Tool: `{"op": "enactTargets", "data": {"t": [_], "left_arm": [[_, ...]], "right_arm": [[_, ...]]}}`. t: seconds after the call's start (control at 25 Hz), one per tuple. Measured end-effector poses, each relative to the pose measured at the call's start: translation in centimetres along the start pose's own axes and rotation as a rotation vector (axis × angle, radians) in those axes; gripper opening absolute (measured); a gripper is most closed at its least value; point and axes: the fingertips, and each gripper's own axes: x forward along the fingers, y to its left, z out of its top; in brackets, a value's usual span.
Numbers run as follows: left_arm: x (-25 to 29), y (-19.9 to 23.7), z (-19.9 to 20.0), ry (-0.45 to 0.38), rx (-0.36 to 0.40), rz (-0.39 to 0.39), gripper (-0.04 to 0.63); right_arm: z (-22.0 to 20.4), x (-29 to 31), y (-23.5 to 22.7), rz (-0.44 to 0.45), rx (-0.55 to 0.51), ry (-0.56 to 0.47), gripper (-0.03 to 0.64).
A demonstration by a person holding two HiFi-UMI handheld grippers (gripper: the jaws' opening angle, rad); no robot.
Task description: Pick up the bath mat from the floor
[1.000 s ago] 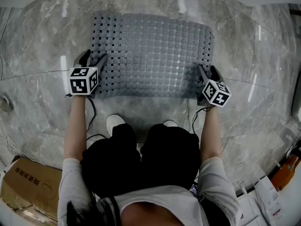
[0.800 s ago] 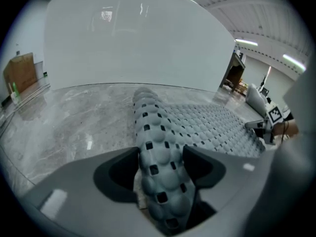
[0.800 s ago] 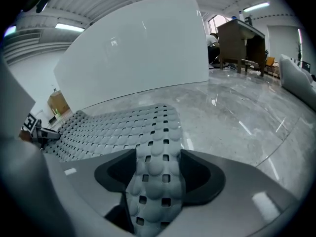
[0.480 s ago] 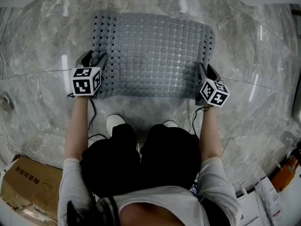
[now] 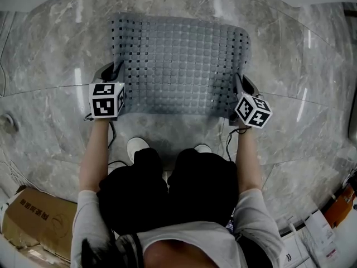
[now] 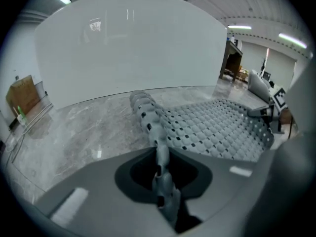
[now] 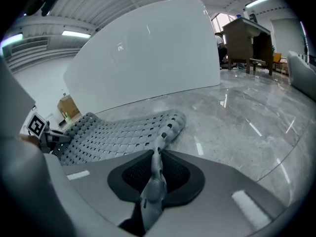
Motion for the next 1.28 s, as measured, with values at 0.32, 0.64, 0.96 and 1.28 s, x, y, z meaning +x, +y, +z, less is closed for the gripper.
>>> {"op": "enactTargets", "data": {"t": [0.32,0.64,0.96,1.28], "left_arm": [[-3.8,-0.4,3.8,-0.086,-0.05,-0.07,0.043],[-11.3,-0.1,10.7,-0.149,-0.058,-0.067,0.043],[-22.8,-0.9,19.2,-0.185,-0.054,-0.075,0.044],[-37.0,-1.2,28.4,-0.218,-0.06,-0.081,0.044]], "right_arm": [[4.2,-2.9,2.3,0.007,-0.011,-0.058,0.043],[11.5,-9.7,5.1,0.005,0.004,-0.125,0.043],[21.0,-19.0,9.1,-0.005,-0.035,-0.122,0.046],[32.3,-31.6,14.2,0.012,-0.084,-0.146,0.046]]}}
